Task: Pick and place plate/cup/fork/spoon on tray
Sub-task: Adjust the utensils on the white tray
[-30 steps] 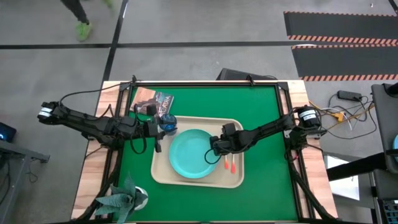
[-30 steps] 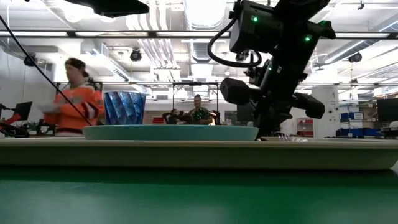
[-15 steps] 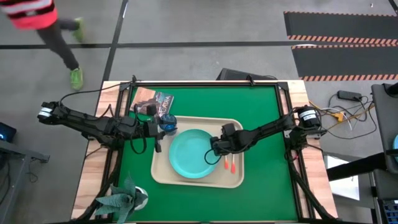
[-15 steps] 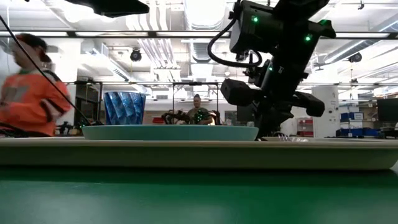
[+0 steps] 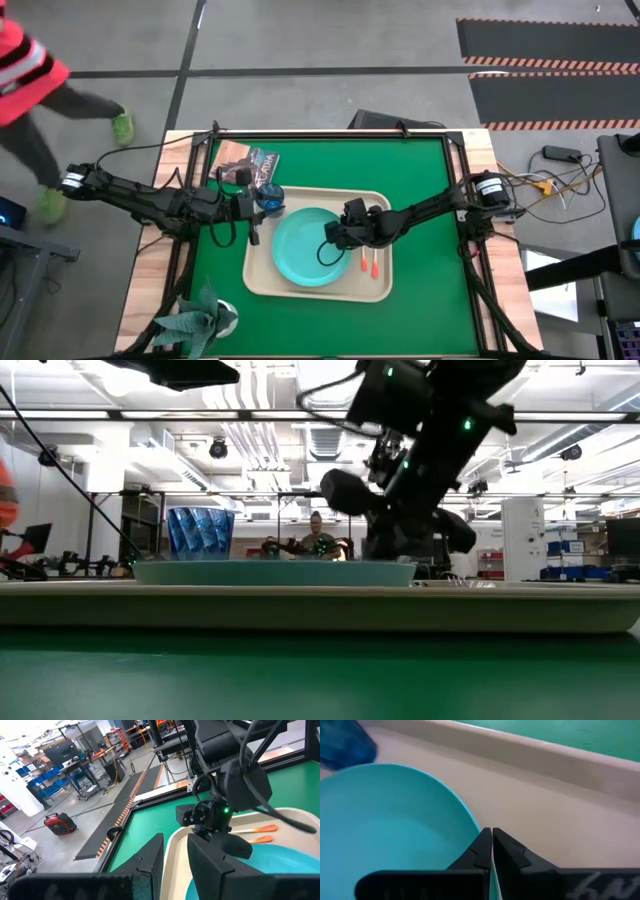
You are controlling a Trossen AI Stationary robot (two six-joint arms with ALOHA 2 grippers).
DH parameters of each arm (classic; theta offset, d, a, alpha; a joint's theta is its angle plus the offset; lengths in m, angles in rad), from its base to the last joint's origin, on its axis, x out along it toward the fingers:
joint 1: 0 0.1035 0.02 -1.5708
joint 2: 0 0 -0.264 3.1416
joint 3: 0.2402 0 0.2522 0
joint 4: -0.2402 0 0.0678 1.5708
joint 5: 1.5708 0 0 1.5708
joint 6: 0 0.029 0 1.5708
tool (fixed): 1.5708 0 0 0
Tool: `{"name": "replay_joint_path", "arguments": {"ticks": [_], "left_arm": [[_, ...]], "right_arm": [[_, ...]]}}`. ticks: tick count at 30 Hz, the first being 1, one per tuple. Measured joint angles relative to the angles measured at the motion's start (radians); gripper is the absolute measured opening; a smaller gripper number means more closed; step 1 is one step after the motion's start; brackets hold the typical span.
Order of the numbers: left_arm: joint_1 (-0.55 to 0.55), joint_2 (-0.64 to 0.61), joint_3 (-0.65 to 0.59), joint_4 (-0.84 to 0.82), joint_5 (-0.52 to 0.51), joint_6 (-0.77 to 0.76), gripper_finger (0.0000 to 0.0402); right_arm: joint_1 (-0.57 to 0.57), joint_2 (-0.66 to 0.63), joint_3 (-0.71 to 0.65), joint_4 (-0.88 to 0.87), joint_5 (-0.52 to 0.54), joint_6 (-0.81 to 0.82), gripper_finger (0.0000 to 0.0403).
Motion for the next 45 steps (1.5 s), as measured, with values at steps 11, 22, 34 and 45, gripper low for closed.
{"name": "replay_joint_path", "arguments": {"ticks": [11, 22, 34, 45], "left_arm": [[0.000, 0.000, 0.000, 0.001, 0.000, 0.000, 0.0073], [0.001, 0.000, 0.000, 0.001, 0.000, 0.000, 0.0073], [0.001, 0.000, 0.000, 0.001, 0.000, 0.000, 0.0073], [0.001, 0.000, 0.000, 0.001, 0.000, 0.000, 0.0073]], "right_arm": [[-0.004, 0.023, 0.009, -0.014, -0.031, 0.011, 0.0009], [-0.004, 0.015, 0.068, -0.300, -0.044, 0.115, 0.0009], [-0.004, 0.018, 0.056, -0.318, -0.075, 0.148, 0.0009], [-0.004, 0.017, 0.058, -0.324, -0.074, 0.127, 0.0009]]}}
